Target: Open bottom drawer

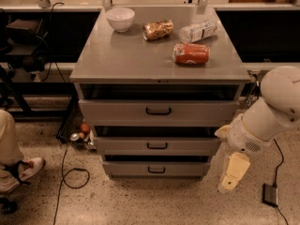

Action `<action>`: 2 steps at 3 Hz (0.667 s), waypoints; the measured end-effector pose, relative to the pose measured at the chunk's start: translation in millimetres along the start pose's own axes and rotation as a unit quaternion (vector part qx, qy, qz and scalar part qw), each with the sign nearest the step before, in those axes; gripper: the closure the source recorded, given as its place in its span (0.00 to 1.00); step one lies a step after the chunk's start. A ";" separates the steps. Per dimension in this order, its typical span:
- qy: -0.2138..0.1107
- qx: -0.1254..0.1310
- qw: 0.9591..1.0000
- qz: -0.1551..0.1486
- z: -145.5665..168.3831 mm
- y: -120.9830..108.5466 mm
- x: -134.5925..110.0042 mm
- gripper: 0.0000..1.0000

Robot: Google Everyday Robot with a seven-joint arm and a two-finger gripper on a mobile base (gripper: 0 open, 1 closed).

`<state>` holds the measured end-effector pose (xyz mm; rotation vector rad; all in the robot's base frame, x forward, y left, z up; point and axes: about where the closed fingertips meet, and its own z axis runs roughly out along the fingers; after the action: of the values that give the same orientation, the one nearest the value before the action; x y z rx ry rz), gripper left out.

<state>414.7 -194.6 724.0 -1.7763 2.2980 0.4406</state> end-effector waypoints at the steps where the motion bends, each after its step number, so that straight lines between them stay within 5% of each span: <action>1: 0.000 0.000 1.000 0.000 0.0 0.0 0.0 0.00; 2: 0.006 -0.003 1.000 0.005 21.1 -9.0 14.9 0.00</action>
Offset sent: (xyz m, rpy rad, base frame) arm 0.0124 -0.0222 -0.0665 -0.0235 0.0334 -0.0208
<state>419.1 -202.7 698.3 -1.7752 2.3180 0.4413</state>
